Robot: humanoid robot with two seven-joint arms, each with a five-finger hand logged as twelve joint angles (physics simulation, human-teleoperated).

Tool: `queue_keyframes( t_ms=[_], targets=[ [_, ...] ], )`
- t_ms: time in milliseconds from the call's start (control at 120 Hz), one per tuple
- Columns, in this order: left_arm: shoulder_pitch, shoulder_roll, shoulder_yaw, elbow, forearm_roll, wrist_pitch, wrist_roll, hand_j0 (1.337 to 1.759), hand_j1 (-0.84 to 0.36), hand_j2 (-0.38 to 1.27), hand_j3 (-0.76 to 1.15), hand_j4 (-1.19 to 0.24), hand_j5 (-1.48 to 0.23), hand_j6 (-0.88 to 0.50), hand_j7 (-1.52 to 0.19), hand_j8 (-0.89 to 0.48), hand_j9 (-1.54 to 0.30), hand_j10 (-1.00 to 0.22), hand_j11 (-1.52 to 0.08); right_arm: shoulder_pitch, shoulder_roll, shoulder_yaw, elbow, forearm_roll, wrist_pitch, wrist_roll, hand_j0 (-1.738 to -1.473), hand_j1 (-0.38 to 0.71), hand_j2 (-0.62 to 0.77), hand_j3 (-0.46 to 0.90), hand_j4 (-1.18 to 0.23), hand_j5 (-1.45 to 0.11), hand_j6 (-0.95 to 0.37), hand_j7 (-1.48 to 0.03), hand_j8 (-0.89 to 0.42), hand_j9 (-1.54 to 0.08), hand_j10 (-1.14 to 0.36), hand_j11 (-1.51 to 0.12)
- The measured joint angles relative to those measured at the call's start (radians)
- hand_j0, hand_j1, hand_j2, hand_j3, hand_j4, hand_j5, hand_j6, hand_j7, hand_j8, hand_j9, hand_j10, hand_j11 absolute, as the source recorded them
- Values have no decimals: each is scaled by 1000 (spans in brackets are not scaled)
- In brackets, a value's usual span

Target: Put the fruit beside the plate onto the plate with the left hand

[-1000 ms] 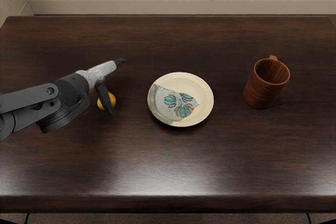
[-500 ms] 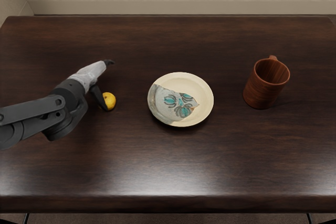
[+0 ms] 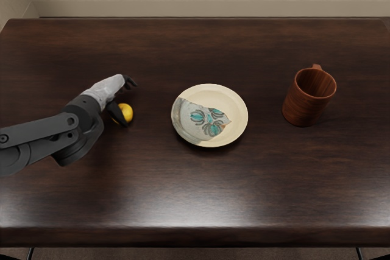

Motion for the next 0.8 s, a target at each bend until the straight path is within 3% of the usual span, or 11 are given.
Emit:
queue_keyframes(
  t_ms=[342,800],
  targets=[
    [-4,-1,-1,32,0,0,0,1658,-146,139,0,-432,-562,-432,-562,-432,-562,-431,-563,0,0,0,0,0,0,0,-1658,-331,-3,0,-15,-20,-15,-20,-15,-20,-15,-20],
    [2,-7,-3,43,0,71,0,1658,-210,137,0,-476,-620,-477,-620,-477,-620,-476,-620,0,0,0,0,0,0,0,-1658,-331,-3,0,-15,-20,-15,-20,-15,-20,-15,-20]
  ],
)
